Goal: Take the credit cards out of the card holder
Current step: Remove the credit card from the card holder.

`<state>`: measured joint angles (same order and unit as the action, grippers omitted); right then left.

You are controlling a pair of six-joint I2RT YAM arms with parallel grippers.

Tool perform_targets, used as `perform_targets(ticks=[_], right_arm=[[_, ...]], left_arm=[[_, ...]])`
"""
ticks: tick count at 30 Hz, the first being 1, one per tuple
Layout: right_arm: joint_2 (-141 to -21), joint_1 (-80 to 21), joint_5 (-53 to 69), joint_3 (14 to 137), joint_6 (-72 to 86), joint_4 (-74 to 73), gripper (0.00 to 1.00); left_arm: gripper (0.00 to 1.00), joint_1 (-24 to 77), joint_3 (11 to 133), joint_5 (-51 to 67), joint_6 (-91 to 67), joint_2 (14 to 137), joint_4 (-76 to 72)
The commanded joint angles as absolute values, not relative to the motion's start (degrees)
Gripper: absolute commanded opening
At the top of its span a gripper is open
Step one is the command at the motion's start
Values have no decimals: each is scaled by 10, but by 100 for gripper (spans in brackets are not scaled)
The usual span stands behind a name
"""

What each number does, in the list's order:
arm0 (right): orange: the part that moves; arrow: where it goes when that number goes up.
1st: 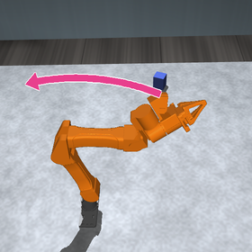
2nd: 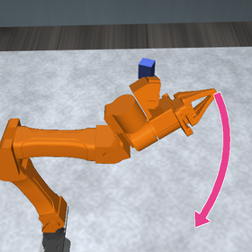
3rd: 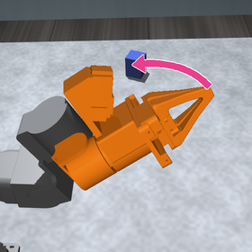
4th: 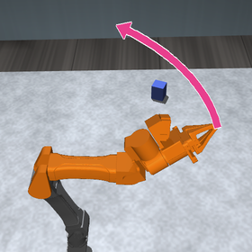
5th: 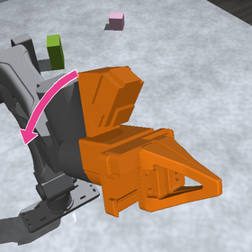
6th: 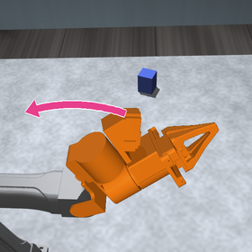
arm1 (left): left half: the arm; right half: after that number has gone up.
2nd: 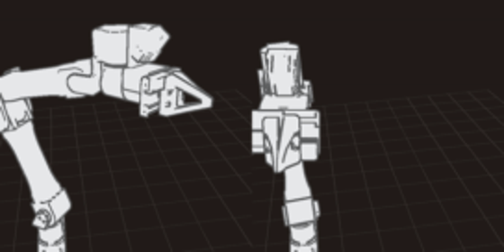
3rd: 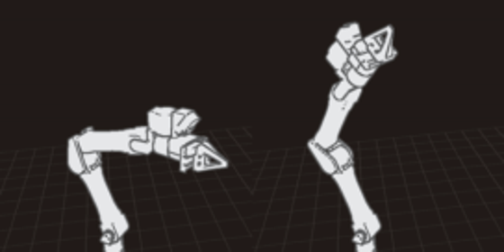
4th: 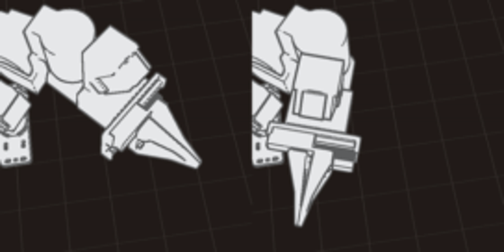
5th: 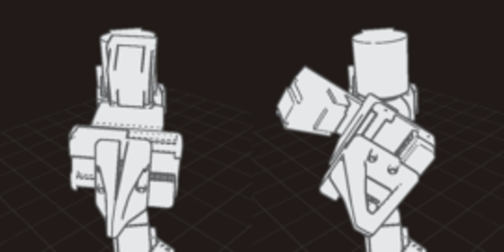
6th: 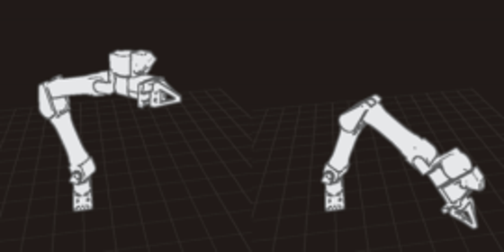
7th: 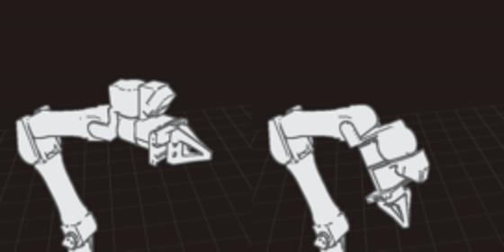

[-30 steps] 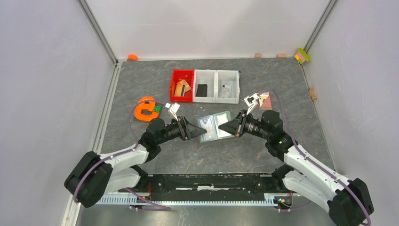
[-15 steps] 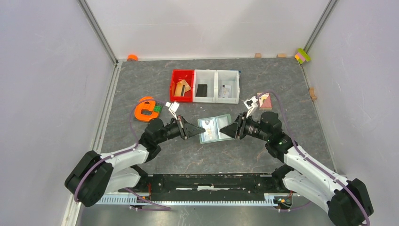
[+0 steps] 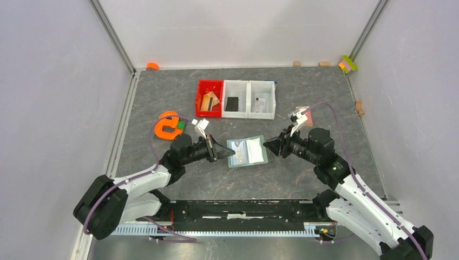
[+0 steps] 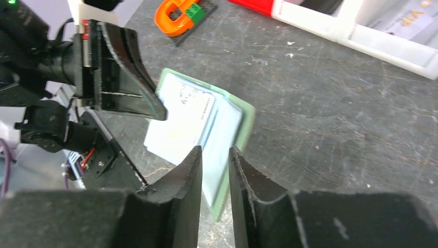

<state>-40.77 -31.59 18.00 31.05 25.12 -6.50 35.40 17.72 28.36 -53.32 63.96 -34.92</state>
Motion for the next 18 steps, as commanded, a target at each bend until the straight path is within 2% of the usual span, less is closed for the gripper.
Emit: perform_targets(ticks=[1,12,18], right_arm=[[-419,-317,245,294,267,-5,27],[-483,-317,323,248,345,75,22],[-479,-314,368,206,422,167,25]], left_arm=[[2,374,206,278,-513,659,-372],[2,393,197,317,-565,676,-479],[2,393,189,328,-581,661,-498]])
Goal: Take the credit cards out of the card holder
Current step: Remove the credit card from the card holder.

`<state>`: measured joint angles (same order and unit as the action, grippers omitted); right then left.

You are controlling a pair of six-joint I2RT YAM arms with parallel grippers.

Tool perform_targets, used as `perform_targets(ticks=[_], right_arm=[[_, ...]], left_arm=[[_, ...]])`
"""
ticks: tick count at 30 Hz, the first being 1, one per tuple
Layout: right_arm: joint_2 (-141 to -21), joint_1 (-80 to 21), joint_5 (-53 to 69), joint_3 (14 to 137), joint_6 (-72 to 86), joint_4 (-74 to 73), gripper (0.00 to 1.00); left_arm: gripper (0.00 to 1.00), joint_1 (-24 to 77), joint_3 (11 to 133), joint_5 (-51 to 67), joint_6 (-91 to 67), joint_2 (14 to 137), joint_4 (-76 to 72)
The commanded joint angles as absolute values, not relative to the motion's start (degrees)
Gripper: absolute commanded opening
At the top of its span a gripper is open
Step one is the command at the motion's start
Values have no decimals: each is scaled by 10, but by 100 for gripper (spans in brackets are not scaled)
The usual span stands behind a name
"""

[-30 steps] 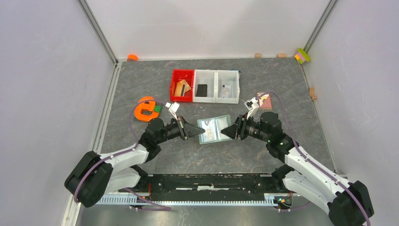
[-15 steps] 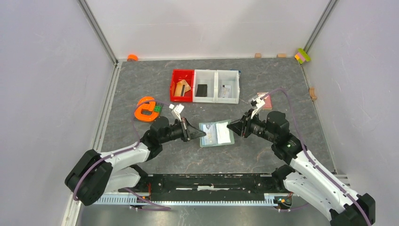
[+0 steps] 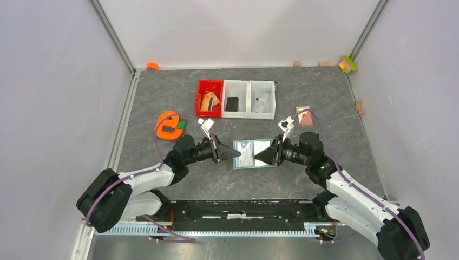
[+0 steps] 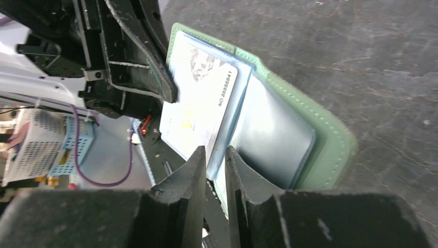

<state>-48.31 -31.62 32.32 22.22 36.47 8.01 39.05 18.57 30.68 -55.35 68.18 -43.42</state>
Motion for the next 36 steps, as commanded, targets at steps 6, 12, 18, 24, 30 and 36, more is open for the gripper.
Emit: perform_targets(ticks=[6,12,18,24,30,36], right_arm=[[-485,-313,391,183,475,230,25],[-492,-313,405,170,508,271,26],[-498,-313,419,156,554,339,26],[-504,-312,415,134,597,390,44],[-497,-306,398,130,575,360,44],[-513,-305,411,118,610,417,53]], left_arm=[[2,393,188,345,-600,660,-532],[2,400,191,351,-606,667,-546],[2,415,200,352,-602,687,-550],[2,420,198,351,-605,698,-575],[2,420,194,348,-608,685,-582],[2,422,191,370,-647,710,-661]])
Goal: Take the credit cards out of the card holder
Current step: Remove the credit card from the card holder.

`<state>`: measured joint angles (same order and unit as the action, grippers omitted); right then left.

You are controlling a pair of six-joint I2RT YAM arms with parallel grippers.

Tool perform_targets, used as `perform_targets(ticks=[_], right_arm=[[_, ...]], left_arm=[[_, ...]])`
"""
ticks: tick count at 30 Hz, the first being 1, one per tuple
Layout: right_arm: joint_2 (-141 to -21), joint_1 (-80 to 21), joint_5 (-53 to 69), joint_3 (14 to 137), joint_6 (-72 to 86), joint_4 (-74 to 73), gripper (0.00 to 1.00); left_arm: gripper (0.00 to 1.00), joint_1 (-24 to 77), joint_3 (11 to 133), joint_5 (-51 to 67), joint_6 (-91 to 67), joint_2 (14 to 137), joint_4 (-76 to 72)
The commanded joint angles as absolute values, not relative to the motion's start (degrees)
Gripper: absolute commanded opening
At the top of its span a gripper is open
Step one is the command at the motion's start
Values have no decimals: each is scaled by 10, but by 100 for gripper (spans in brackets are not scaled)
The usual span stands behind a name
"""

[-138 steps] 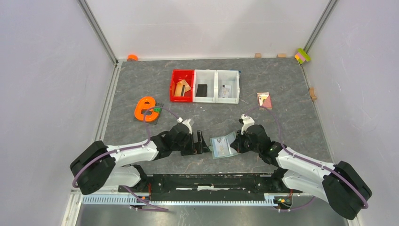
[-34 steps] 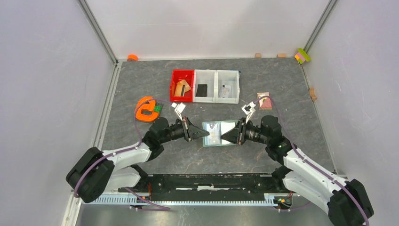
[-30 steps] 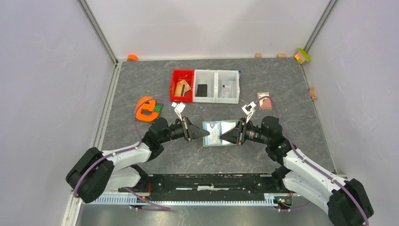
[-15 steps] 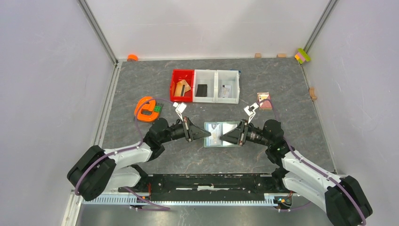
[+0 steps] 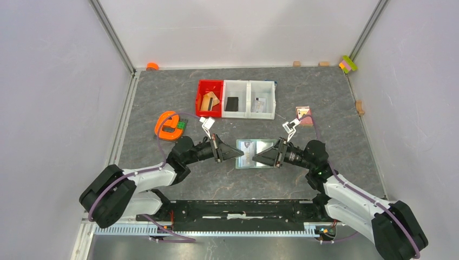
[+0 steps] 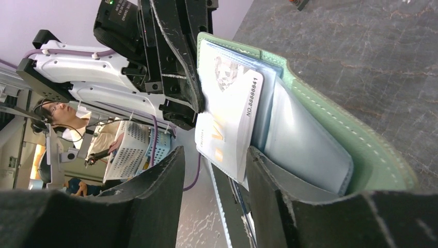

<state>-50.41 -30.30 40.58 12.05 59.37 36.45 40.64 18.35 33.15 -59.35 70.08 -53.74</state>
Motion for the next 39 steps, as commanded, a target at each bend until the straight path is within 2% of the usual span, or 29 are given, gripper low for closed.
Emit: perform_targets(ticks=[1,5,11,14,15,17,20,25,31,34,39], right_arm=[[-511,-306,408,119,604,408,54],[-509,-306,407,123,603,406,53],[-502,-304,411,108,665,495,30],[-494,-299,407,102,667,498,24],[-492,-298,405,100,667,497,22],[-494,-297,405,98,669,499,18],[-500,-297,408,94,683,521,12],[-500,-296,410,98,676,516,11],[-477,-297,369,115,554,316,15],[-459,-296,352,107,523,284,25],[-469,-297,321,90,488,252,26]], left_arm=[[2,422,192,371,-647,711,-666],[2,423,195,372,-647,708,-653],[2,425,195,361,-647,711,-617],[27,425,194,340,-594,704,-568],[33,425,193,338,-592,705,-564],[37,425,193,338,-590,711,-564],[31,425,194,341,-591,722,-567],[3,425,188,338,-593,735,-584],[2,425,199,289,-542,741,-457],[2,425,191,274,-540,759,-459],[2,425,186,264,-568,840,-516]])
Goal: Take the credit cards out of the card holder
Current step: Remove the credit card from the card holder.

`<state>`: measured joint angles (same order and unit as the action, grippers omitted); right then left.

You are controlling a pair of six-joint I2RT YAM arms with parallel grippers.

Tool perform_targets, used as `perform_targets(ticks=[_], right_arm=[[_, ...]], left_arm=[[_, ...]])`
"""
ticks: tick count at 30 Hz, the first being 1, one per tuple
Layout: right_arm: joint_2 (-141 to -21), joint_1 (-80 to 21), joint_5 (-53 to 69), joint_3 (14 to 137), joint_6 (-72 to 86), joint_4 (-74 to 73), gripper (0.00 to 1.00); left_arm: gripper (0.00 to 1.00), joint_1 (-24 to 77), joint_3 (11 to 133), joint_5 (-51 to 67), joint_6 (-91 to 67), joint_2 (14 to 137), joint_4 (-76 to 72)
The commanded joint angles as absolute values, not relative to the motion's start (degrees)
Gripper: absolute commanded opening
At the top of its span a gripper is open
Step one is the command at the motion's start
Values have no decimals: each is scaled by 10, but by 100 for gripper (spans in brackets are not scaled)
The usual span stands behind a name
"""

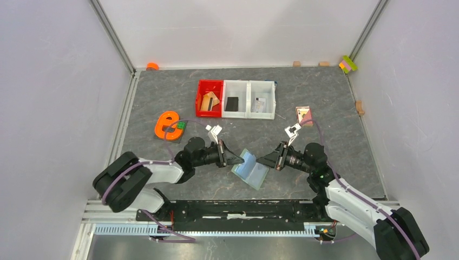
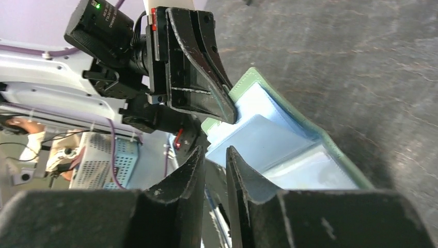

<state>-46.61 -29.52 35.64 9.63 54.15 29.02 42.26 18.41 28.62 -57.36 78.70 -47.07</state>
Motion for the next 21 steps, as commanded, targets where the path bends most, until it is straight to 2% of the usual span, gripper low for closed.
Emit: perform_targets(ticks=[1,4,6,10,14,17,21], right_arm=[[-472,-296,319,86,483,251,27],[-472,-296,287,92,437,191,38],[-468,-297,256,104,397,127,41],[-494,-298,243,117,350,71,31],[-533,-317,251,113,352,98,28],[-558,-339,247,111,362,126,27],[-587,-356,244,119,367,150,27]], left_arm=[[2,425,188,263,-570,857,-522],[2,426,190,258,-570,912,-537],[2,425,193,255,-569,941,-541],[2,425,198,267,-581,992,-580],[4,425,201,281,-595,1019,-616],[12,425,200,289,-597,1018,-626],[28,425,197,301,-598,1005,-635]])
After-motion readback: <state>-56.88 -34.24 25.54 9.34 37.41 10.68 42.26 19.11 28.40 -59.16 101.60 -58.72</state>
